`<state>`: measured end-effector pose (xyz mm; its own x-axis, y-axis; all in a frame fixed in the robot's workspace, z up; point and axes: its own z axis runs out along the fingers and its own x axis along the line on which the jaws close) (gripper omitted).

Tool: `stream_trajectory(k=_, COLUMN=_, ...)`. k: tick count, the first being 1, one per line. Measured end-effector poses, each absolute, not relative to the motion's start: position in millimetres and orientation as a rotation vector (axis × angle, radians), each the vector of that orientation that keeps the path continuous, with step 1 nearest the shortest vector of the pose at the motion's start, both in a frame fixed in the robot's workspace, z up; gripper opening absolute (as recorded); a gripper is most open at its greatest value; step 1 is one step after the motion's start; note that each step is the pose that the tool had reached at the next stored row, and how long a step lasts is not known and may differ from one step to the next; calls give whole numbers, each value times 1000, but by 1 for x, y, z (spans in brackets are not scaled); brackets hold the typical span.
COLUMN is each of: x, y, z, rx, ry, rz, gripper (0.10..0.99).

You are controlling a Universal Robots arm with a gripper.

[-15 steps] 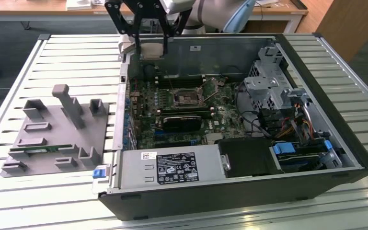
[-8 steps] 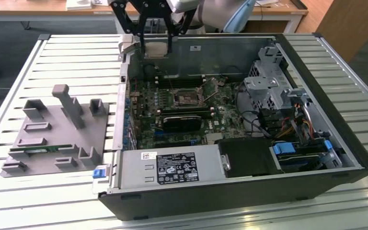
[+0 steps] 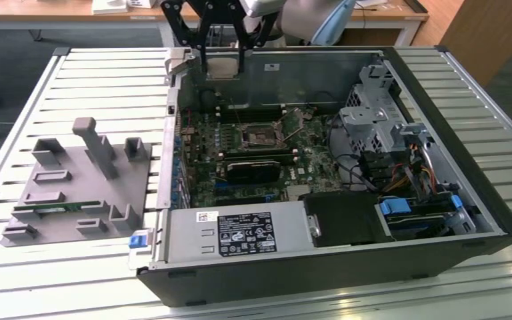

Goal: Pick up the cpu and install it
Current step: 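Pick up the cpu and move it towards the insertion slot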

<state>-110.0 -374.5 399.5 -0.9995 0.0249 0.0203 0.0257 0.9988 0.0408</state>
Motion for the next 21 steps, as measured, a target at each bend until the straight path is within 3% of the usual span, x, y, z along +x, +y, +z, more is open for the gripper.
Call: stream_trajectory(k=21, x=-72, y=-353, z=399, rx=-39, ry=-3122, rz=-64, gripper=541)
